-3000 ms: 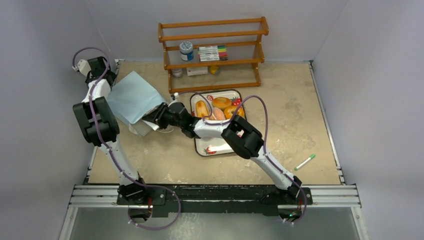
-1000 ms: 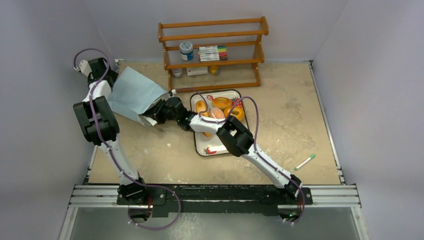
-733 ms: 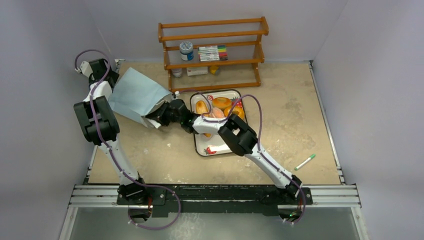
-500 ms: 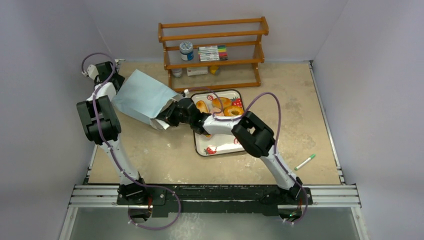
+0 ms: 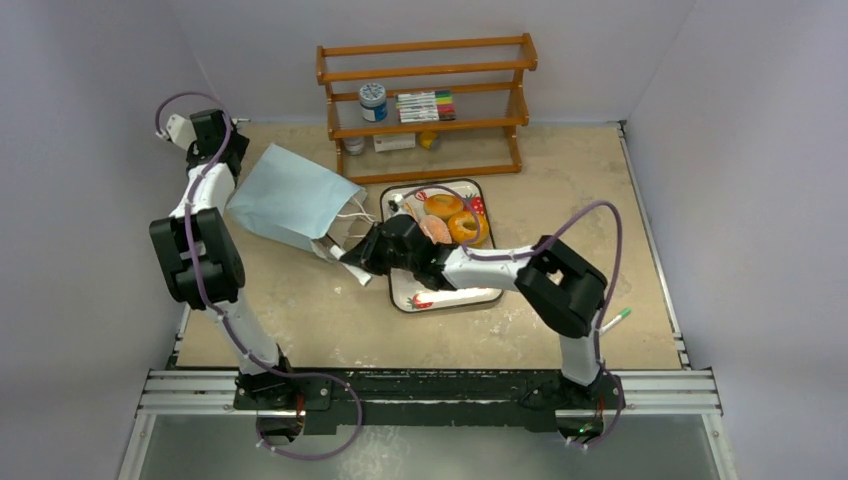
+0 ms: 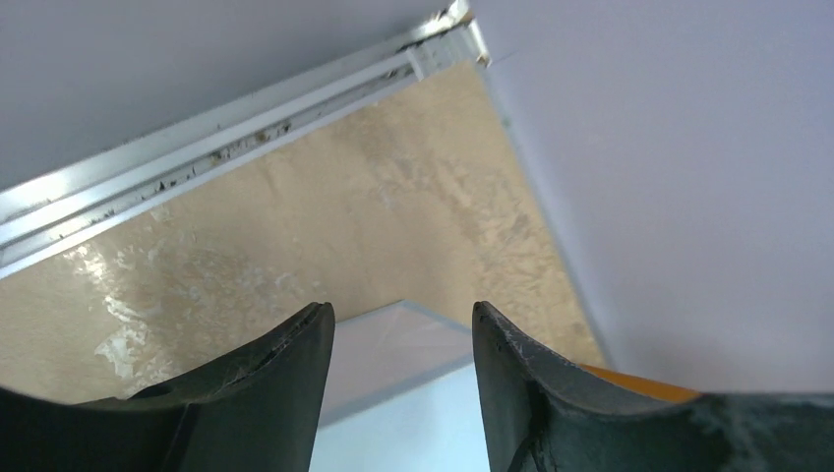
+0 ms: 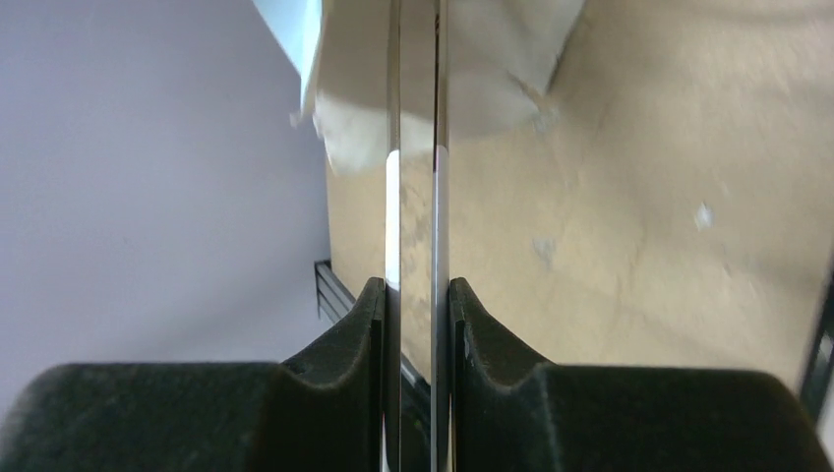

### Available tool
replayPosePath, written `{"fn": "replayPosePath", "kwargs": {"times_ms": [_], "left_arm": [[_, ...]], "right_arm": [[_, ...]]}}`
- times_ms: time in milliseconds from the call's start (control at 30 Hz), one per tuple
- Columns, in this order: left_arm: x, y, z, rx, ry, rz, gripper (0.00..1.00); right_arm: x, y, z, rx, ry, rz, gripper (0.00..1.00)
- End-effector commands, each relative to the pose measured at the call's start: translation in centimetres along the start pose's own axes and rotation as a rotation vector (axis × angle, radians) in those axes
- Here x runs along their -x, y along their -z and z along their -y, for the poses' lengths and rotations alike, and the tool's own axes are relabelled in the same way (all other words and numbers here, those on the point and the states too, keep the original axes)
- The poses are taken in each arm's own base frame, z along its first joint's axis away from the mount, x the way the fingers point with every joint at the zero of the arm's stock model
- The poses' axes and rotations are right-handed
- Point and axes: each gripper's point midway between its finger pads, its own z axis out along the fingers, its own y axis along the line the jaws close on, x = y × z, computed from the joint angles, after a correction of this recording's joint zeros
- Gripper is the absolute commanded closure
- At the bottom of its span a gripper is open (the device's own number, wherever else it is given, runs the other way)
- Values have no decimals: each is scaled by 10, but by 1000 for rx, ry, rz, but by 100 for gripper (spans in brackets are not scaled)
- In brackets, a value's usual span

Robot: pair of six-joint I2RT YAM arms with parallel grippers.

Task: Take the fake bread out of the paper bag
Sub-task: Take out the fake bread from the paper bag, then place the fake bread in the container.

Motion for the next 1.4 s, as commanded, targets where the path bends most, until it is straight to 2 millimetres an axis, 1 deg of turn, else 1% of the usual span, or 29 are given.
{"fn": "replayPosePath", "kwargs": {"times_ms": [0,100,267,333,400,567,733,867,933,967,1033,1167,1267,1367], "left_arm": [[55,39,25,-58,66,170,46],[65,56,30,-65,53,209,46],[72,88,33,-56,48,264,46],[75,103,37,-62,43,286,46],[76,120,42,-63,17,310,46],[72,162,51,-69,-20,347,46],[67,198,53,-91,-30,361,46],[60,228,59,-129,-58,364,46],[53,241,59,-143,-72,356,46],[49,246,57,-144,-77,351,46],[42,258,56,-166,-81,341,46],[25,279,52,-196,-107,301,46],[12,292,47,-215,-118,268,47],[-2,301,42,-241,-129,239,47]], "right_arm": [[6,45,-22,62,52,61,100],[5,67,-21,52,85,74,100],[-3,103,-20,27,133,78,100],[-10,117,-9,7,139,70,100],[-15,133,-4,-4,144,71,100],[-24,172,6,-25,171,64,100],[-42,208,16,-36,203,25,100],[-55,245,18,-28,212,29,100],[-50,263,17,-34,215,63,100],[-47,273,13,-27,216,78,100],[-38,286,10,-36,222,110,100],[-16,301,2,-71,222,189,100],[-3,310,8,-146,187,243,100],[3,319,17,-183,134,274,100]]}}
